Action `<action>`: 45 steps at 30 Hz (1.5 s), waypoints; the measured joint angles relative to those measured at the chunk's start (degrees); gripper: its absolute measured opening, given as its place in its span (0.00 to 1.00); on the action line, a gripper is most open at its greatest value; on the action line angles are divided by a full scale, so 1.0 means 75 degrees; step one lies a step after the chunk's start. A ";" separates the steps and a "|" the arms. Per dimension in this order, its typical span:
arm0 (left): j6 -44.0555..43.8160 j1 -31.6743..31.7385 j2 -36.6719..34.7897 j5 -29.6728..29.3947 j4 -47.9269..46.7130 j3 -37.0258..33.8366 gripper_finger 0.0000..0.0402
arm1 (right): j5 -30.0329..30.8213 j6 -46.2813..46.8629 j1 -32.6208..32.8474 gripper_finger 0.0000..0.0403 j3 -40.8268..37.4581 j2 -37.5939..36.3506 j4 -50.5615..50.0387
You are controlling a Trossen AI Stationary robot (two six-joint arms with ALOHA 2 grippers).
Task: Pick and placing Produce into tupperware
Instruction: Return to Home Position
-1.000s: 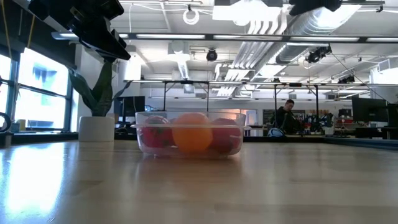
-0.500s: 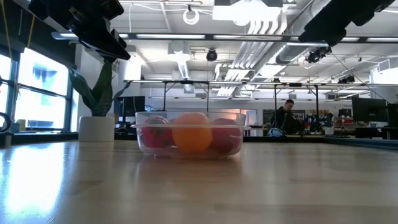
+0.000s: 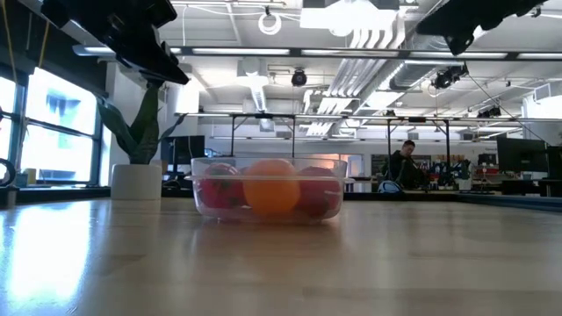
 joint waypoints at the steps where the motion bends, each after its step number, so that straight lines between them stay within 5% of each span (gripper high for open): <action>1: -0.0116 0.0000 0.0000 0.0000 -0.0003 0.0000 0.06 | -0.0343 -0.0070 -0.0220 0.01 0.0000 -0.0201 -0.0005; 6: -0.1240 0.0000 0.0000 0.0232 -0.0137 0.0000 0.06 | -0.2130 -0.0452 -0.1356 0.02 -0.0094 -0.1336 0.0038; 14: -0.2339 -0.0003 0.0000 0.0155 -0.0125 0.0000 0.06 | -0.3221 -0.0488 -0.2274 0.00 -0.0346 -0.2594 0.0260; 25: -0.2853 0.0000 0.0000 0.0128 0.0099 0.0000 0.06 | -0.3245 -0.0160 -0.2315 0.00 -0.1337 -0.3667 0.0380; 34: -0.1839 -0.0003 -0.0266 0.2093 0.2413 0.0000 0.06 | -0.3242 -0.0233 -0.2315 0.00 -0.1800 -0.5036 0.0488; 42: -0.1597 0.0006 -0.2076 0.1853 0.1755 0.0002 0.06 | -0.3104 -0.0227 -0.2315 0.00 -0.1817 -0.5037 0.0404; 45: -0.1544 -0.0006 -0.3112 0.1192 0.1242 0.0003 0.06 | -0.3101 -0.0171 -0.2315 0.00 -0.1818 -0.5019 0.0582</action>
